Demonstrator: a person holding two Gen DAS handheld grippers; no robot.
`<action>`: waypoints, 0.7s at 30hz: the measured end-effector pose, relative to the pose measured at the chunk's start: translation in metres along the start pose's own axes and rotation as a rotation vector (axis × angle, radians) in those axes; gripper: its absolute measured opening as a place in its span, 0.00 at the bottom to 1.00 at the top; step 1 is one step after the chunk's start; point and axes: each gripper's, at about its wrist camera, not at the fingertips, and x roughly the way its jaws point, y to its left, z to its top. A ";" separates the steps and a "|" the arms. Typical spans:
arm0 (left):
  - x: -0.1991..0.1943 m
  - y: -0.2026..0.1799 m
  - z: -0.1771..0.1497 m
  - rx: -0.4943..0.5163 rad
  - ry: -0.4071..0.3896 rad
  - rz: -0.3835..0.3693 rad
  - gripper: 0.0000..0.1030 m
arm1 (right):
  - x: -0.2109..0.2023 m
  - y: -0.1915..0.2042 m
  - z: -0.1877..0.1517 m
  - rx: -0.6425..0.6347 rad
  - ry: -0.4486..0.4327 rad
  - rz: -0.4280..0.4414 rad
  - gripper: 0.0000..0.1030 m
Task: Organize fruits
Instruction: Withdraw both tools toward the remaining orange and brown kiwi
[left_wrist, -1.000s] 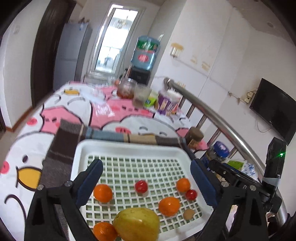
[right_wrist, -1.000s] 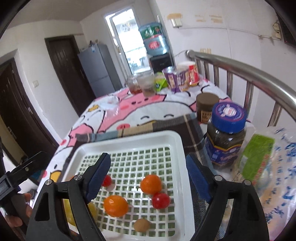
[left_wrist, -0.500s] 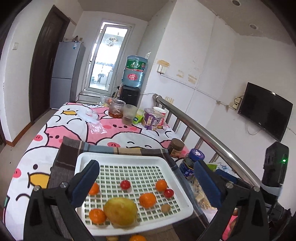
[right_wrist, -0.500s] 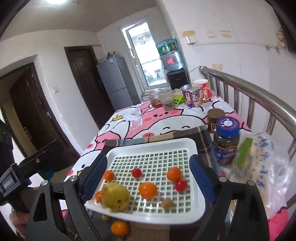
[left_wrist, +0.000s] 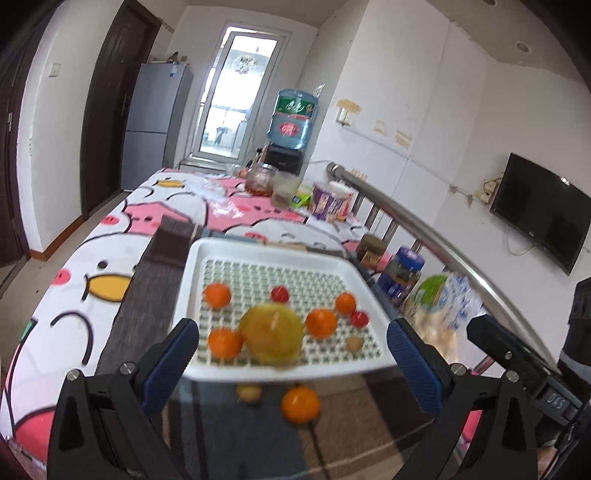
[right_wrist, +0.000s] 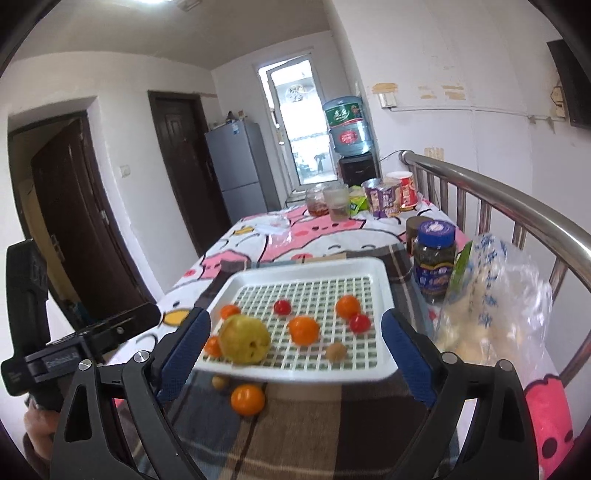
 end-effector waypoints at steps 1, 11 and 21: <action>-0.001 0.002 -0.004 0.001 0.005 0.004 1.00 | 0.000 0.003 -0.004 -0.009 0.005 0.000 0.92; 0.001 0.034 -0.038 -0.037 0.085 0.076 1.00 | 0.016 0.028 -0.045 -0.076 0.104 0.005 0.92; 0.028 0.065 -0.062 -0.078 0.196 0.171 1.00 | 0.073 0.050 -0.084 -0.154 0.307 0.042 0.91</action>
